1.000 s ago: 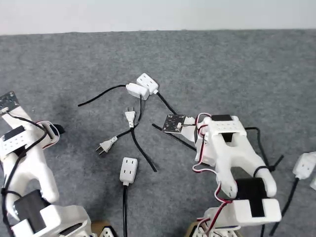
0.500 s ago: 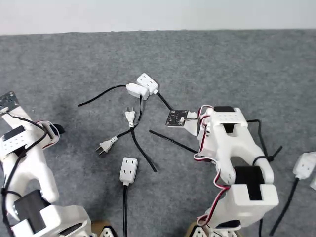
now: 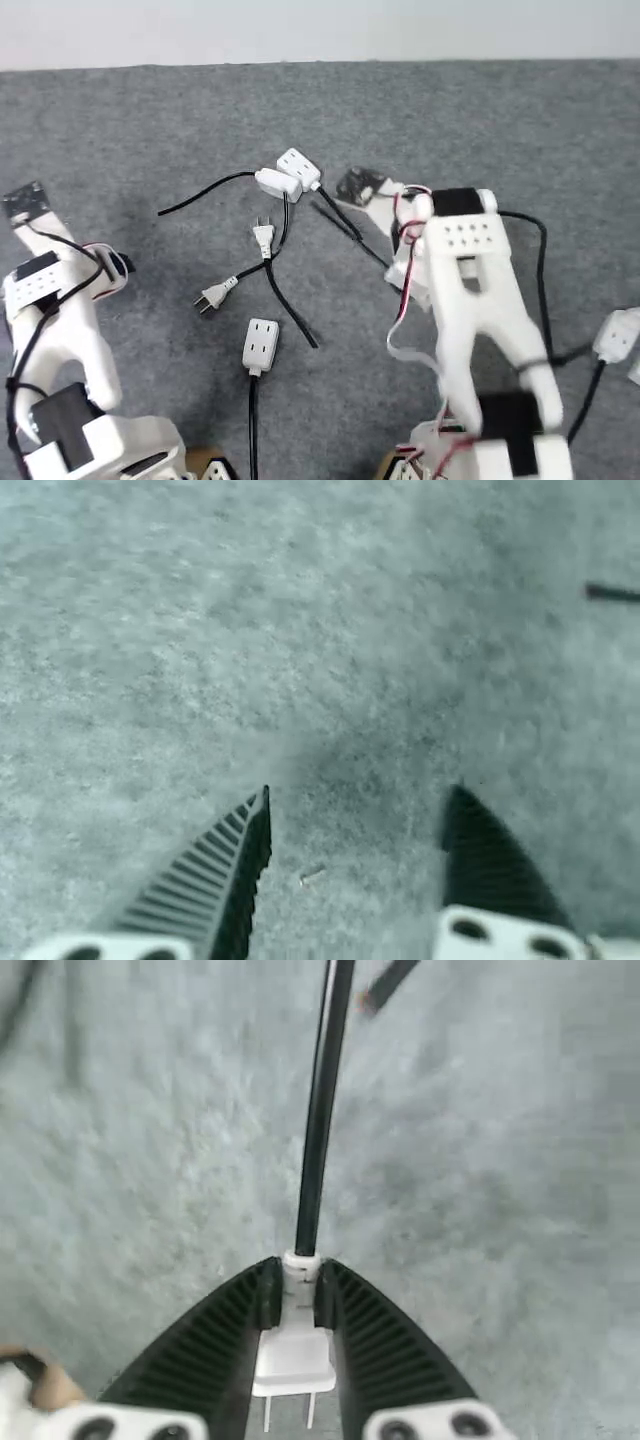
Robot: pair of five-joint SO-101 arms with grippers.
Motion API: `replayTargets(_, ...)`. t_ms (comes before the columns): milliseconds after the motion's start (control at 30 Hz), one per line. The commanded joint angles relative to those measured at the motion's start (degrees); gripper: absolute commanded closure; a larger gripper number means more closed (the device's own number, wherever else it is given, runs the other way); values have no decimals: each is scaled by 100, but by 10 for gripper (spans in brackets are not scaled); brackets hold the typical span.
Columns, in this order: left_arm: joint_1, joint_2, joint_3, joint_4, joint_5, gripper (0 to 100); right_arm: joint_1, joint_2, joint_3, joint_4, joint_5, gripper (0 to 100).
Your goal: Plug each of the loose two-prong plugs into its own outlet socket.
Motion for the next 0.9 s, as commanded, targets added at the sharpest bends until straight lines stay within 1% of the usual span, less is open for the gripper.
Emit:
replayTargets(0,343,-18,-198,149,-369,906,-523,-1218,-334,92,-985,990)
replayTargets(67,466,-9,-198,141,-563,986,-813,-1666,-343,40,-1433,990)
replayTargets(167,607,-62,-101,167,-853,988,-1235,-2167,-325,-180,-1978,990)
replayTargets(233,765,-62,-84,273,-914,988,-1543,-2334,-325,-330,-2145,990)
replayTargets(267,862,-62,-84,360,-1099,988,-1692,-2360,-325,-400,-2215,990)
replayTargets(333,1116,-70,-57,571,-1802,988,-2009,-2352,-325,-567,-2409,990)
replayTargets(433,1538,-70,-40,1073,-3218,988,-2457,-2308,-193,-892,-2734,990)
replayTargets(467,1626,-70,13,1152,-3508,988,-2589,-2281,-132,-998,-2848,990)
replayTargets(567,1749,-229,189,1160,-3956,988,-2897,-2246,123,-1323,-3235,990)
replayTargets(633,1916,-545,523,1152,-4475,988,-3064,-2281,334,-1622,-3402,990)
replayTargets(767,2312,-1521,1446,914,-5055,988,-3415,-2290,738,-2018,-3552,990)
replayTargets(867,2462,-2426,2132,712,-5371,988,-3626,-2290,1108,-2387,-3780,990)
